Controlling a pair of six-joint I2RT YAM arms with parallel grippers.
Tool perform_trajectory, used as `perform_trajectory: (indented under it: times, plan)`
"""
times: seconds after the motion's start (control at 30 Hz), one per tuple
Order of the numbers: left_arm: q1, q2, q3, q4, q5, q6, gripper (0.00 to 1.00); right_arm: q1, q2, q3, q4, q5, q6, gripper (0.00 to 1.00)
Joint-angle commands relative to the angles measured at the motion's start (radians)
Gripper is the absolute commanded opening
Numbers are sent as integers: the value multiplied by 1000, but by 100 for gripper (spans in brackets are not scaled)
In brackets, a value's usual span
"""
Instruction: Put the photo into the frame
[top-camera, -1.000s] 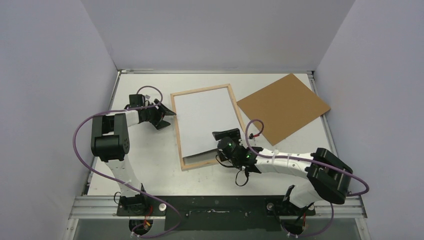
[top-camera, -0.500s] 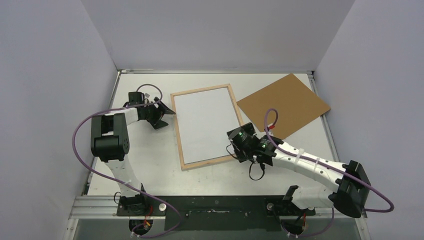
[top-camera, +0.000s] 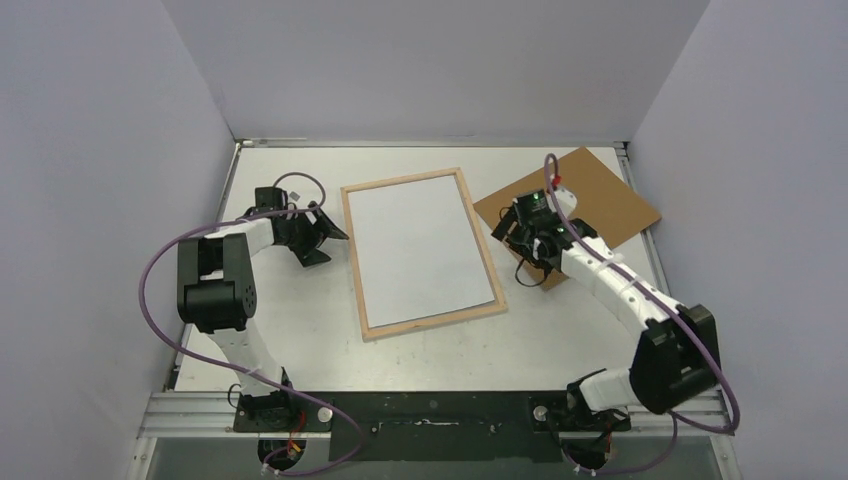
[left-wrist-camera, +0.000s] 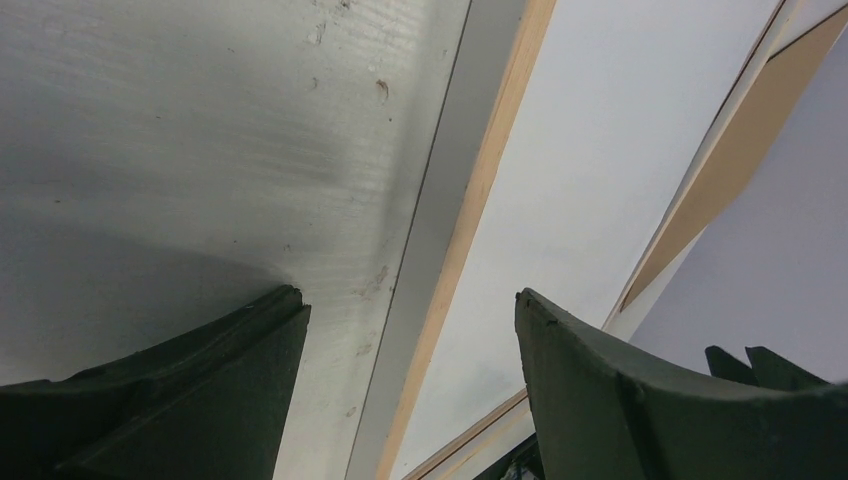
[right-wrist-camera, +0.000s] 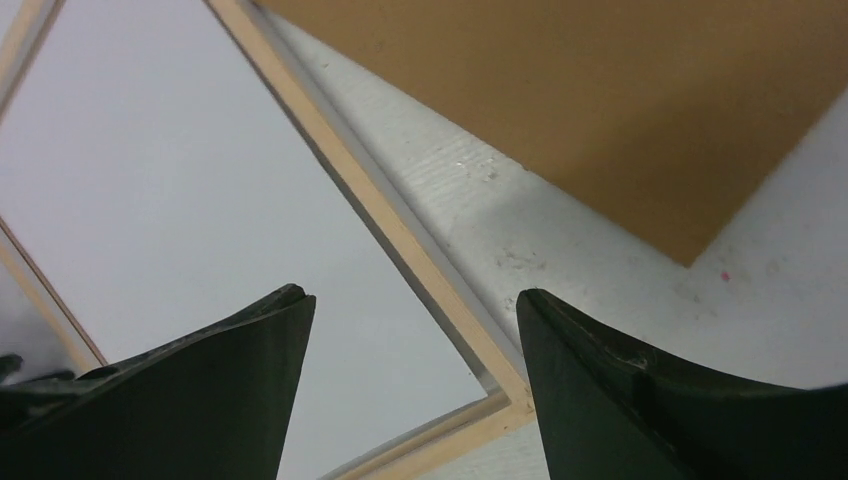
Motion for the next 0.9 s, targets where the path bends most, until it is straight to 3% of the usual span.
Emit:
perform_trajectory:
  times: [0.0, 0.13, 0.3, 0.43, 0.7, 0.87]
  plan:
    - [-8, -33, -20, -45, 19, 52, 75, -2, 164, 177, -12, -241, -463, 76]
    - [-16, -31, -33, -66, 46, 58, 74, -2, 283, 235, -86, -339, -596, 80]
    - [-31, -36, -56, -96, 59, 71, 73, -2, 319, 204, -92, -319, -645, 81]
    - [-38, -43, -79, -101, 57, 73, 73, 0, 373, 195, -109, -401, -699, 80]
    - [-42, -34, -76, -112, 65, 83, 73, 6, 437, 182, -121, -389, -690, 67]
    - [-43, -31, -76, -118, 65, 86, 73, 10, 469, 183, -133, -393, -691, 53]
